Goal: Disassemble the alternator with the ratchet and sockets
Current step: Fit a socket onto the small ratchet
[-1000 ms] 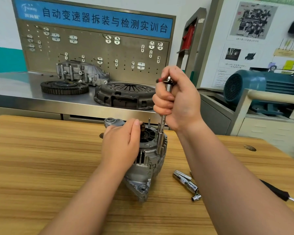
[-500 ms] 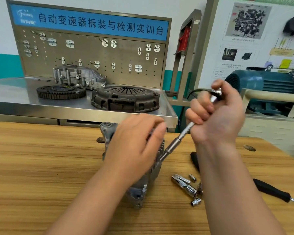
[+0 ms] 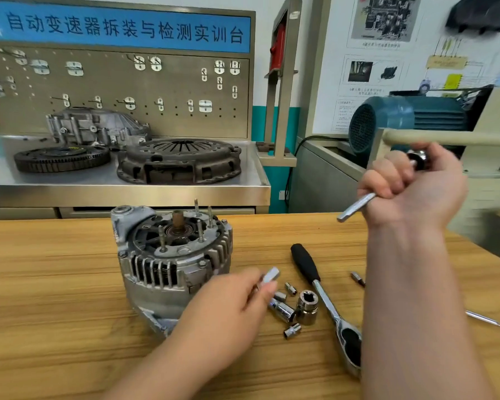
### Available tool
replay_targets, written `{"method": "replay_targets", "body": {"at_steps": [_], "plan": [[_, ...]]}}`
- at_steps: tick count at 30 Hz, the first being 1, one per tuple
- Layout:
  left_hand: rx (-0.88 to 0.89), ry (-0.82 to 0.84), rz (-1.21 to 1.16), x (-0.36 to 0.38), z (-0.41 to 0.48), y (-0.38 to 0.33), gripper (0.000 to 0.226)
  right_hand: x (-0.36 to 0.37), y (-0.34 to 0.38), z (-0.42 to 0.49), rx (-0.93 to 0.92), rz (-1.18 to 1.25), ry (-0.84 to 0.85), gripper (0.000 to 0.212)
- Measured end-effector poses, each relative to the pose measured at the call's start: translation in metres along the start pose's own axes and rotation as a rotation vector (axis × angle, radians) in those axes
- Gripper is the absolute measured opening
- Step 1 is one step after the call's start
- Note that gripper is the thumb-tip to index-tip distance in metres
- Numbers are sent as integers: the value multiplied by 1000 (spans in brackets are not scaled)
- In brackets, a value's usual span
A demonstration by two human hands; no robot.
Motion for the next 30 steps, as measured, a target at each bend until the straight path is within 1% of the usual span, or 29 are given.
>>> {"method": "replay_targets", "body": {"at_steps": [4,6,8,10,14,16,19,21,23,26,28,30], "plan": [[44,186,246,41,2,-6,25,-1,7,-1,20,-18,56,27],[22,264,352,63,3,-8,26,-1,7,-1,43,-6,76,28],[2,312,439,77,4,-7,29,-2,8,1,58,-10,76,28],[7,322,500,83,6,-7,33,-3,9,2,71,-5,74,30],[47,263,483,80,4,-5,37,-7,9,4,98,8,61,31],[77,146,420,71,5,-4,34,-9,10,4,104,10,61,31],[58,-33,327,54,17,-1,20,-11,12,6,104,21,54,31],[15,-50,328,51,31,1,23,-12,13,7,108,28,49,32],[-38,21,361,55,49,-1,28,-12,13,8,110,33,49,30],[-160,184,460,65,79,-6,32,-12,12,7,117,30,57,29],[-243,286,532,67,96,-7,33,-13,13,7,130,46,63,30],[-289,379,588,68,106,-6,32,-15,15,8,136,60,60,30]]}}
Point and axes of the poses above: each hand's wrist, its own z-axis towards the middle knuckle, its own x-axis out of the palm, y = z × x, the point moved 1 cm from there along z, towards the middle knuckle, and after that the axes turned 7 degrees about -z, right-handed, at the moved point
